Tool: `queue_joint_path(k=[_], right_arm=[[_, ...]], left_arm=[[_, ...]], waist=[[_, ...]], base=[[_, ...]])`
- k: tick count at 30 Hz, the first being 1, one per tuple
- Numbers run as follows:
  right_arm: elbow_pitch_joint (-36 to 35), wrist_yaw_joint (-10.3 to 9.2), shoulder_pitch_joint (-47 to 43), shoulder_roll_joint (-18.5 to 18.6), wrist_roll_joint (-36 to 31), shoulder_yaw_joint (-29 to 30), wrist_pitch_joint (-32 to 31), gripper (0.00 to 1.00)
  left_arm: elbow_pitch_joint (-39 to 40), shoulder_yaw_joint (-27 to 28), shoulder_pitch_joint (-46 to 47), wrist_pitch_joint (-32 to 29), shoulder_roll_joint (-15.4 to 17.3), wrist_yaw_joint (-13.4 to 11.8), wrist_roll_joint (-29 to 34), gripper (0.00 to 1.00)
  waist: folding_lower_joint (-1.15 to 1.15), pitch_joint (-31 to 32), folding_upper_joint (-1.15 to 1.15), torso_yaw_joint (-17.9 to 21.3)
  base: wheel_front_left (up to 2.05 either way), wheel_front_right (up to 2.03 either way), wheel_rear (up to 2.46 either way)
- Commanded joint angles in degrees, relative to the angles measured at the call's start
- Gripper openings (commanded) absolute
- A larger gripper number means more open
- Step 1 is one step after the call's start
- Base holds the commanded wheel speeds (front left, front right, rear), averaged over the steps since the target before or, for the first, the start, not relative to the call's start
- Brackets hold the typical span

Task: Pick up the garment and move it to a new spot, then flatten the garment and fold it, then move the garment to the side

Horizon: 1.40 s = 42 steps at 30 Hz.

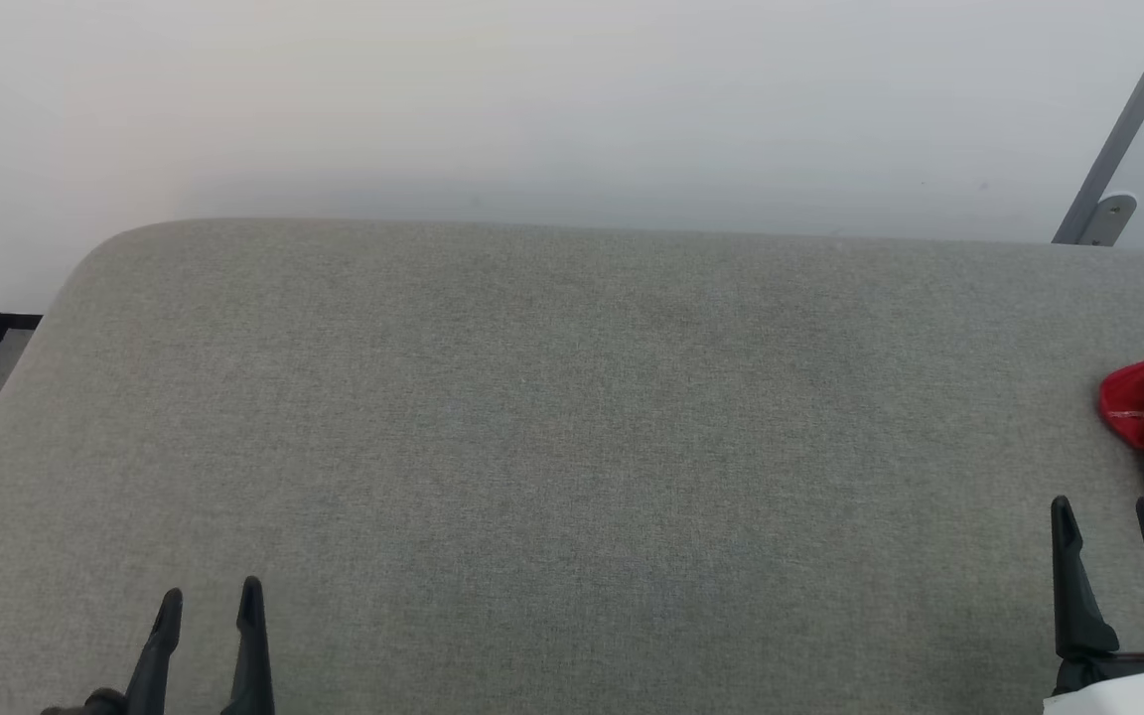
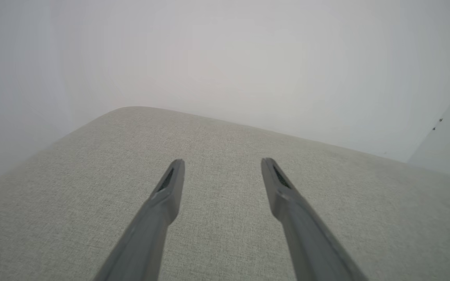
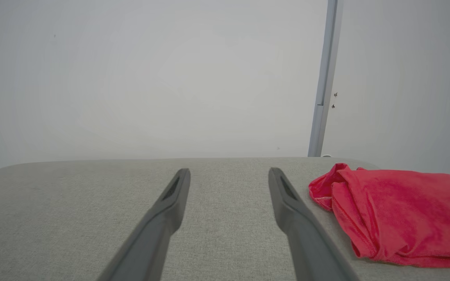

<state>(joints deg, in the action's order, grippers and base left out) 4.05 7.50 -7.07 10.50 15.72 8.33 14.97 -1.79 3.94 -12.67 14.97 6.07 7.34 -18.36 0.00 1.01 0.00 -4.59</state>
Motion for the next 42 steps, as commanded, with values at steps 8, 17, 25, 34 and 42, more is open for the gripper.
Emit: queue_joint_path(k=[8, 17, 25, 34, 42], right_arm=[[0.1, -0.02, -0.4, -0.3, -0.2, -0.4, 0.3, 1.0], [0.1, -0.02, -0.5, -0.2, -0.1, -0.5, 0.3, 1.0], [3.1, 0.0, -0.5, -1.6, 1.8, -0.9, -0.8, 0.0], [3.9, 0.0, 1.2, -2.3, 11.1, -1.0, -3.4, 0.0], [4.4, 0.0, 2.5, -2.8, 17.6, -1.1, -5.2, 0.0]], left_arm=[[-0.7, -1.2, 1.9, 0.3, 0.9, 0.2, -0.9, 1.0], [-0.6, -1.5, 1.8, 0.3, 0.8, 0.2, -1.2, 1.0], [-3.7, -1.9, 0.7, -0.6, -0.4, 0.0, -3.2, 0.0], [-4.8, -1.8, 3.0, -2.9, -0.4, 0.0, -12.4, 0.0], [-5.7, -1.6, 4.7, -4.5, -0.5, 0.0, -18.8, 0.0]], waist=[[0.0, 0.0, 0.0, 0.0], [0.0, -0.1, 0.0, -0.1], [0.0, -0.1, 0.0, 0.0], [0.0, -0.2, 0.0, 0.3], [0.0, -0.3, 0.0, 0.6]], base=[[0.0, 0.0, 0.0], [0.0, 0.0, 0.0], [0.0, 0.0, 0.0], [0.0, 0.0, 0.0], [0.0, 0.0, 0.0]])
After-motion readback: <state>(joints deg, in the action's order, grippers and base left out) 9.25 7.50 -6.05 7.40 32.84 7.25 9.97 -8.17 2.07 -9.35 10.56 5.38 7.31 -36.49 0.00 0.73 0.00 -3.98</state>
